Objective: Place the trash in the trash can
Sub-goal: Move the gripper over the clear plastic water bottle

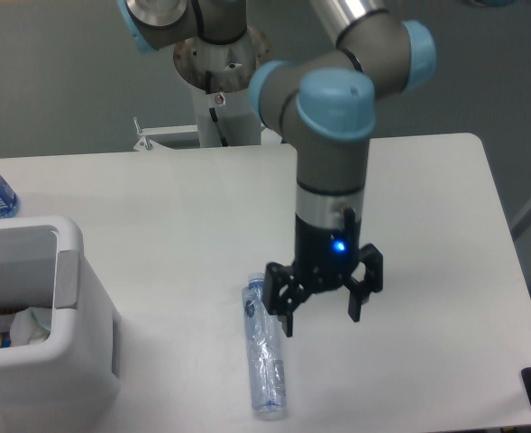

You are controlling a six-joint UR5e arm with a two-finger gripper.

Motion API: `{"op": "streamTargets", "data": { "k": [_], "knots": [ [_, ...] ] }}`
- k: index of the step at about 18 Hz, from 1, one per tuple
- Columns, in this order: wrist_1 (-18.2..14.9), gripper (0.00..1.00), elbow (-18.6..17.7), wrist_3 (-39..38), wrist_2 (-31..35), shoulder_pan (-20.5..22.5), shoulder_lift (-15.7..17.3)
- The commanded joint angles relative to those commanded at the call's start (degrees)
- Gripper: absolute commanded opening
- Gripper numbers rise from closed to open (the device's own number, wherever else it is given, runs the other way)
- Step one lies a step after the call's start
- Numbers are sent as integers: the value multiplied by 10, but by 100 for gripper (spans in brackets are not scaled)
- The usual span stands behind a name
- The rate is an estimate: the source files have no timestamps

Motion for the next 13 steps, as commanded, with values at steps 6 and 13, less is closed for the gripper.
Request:
{"op": "streamTargets", "data": {
  "k": [6, 13],
  "knots": [
    [7, 100, 2, 5, 1, -7, -47],
    [26, 100, 25, 0, 1, -43, -106]
  ]
}}
